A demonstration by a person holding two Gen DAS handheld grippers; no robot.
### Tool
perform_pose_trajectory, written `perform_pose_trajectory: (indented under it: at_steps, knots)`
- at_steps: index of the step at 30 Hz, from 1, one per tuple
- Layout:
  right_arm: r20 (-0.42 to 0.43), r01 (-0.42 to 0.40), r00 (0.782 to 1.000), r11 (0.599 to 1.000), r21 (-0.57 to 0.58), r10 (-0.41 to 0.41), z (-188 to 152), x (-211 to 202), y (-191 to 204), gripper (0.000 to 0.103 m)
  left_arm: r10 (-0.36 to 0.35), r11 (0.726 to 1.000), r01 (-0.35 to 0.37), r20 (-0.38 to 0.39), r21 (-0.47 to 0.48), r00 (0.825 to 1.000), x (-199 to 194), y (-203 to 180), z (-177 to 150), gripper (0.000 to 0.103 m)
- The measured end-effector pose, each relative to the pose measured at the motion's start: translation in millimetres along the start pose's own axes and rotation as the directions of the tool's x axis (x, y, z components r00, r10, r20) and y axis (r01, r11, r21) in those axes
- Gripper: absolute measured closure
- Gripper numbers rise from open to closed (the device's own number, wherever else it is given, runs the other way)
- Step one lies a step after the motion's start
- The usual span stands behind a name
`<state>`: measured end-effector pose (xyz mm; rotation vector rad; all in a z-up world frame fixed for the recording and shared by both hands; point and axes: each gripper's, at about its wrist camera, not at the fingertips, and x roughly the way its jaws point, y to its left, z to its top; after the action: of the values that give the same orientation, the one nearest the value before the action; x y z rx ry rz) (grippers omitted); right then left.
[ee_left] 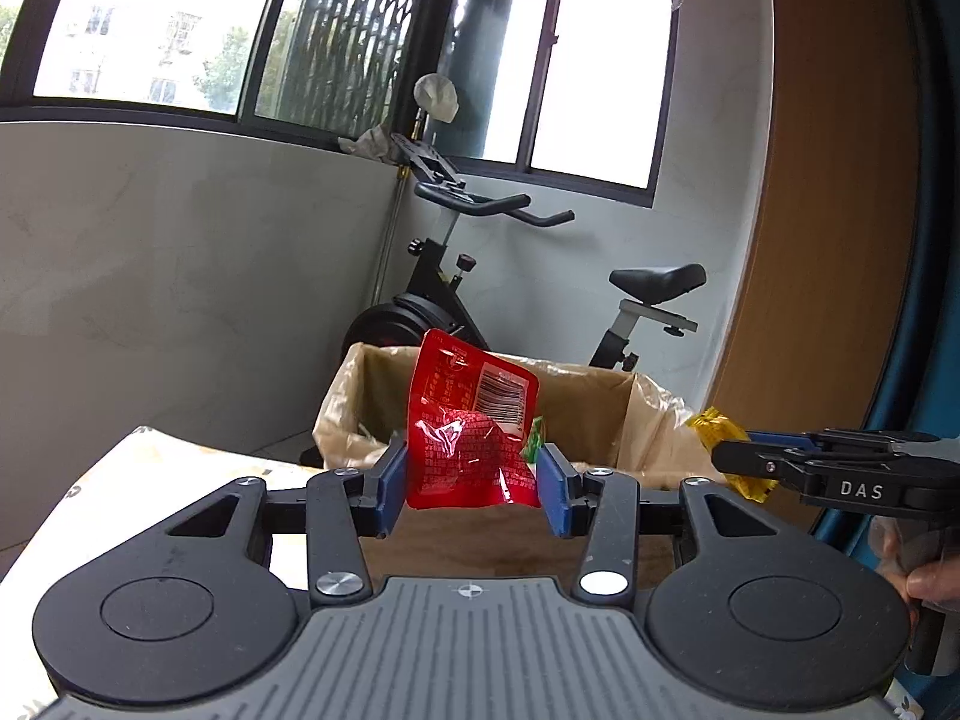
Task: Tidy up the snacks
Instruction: 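Carry both packs over the box and open both tools to drop them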
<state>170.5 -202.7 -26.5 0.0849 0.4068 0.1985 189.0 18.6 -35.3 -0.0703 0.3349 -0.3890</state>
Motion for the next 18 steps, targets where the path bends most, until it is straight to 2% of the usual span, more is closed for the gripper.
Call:
perform_pose_trajectory:
  at_steps: [4, 9, 16, 17, 18]
  knots:
    - [-0.073, 0.072, 0.995, 0.997, -0.023, -0.073, 20.8, 51.9, -9.6, 0.073, 0.035, 0.998, -0.033, -0.029, 0.049, 0.999, 45.9, -7.0, 24.3, 0.055]
    - [-0.15, 0.168, 0.975, 0.986, -0.002, -0.166, 15.5, 104.3, -17.8, 0.073, 0.091, 0.993, -0.085, -0.066, 0.078, 0.994, 92.7, -12.3, 40.6, 0.054]
    - [-0.197, 0.186, 0.963, 0.982, 0.0, -0.183, 3.8, 122.5, -15.7, 0.07, 0.073, 0.993, -0.06, -0.142, 0.099, 0.987, 122.2, -13.3, 33.0, 0.05]
    - [-0.196, 0.192, 0.962, 0.981, -0.011, -0.19, 2.8, 121.7, -14.2, 0.069, 0.078, 0.993, -0.064, -0.146, 0.102, 0.986, 122.9, -13.0, 30.9, 0.047]
    - [-0.195, 0.193, 0.962, 0.981, -0.02, -0.193, 2.0, 120.1, -12.5, 0.066, 0.079, 0.992, -0.063, -0.149, 0.107, 0.986, 122.2, -13.5, 29.6, 0.038]
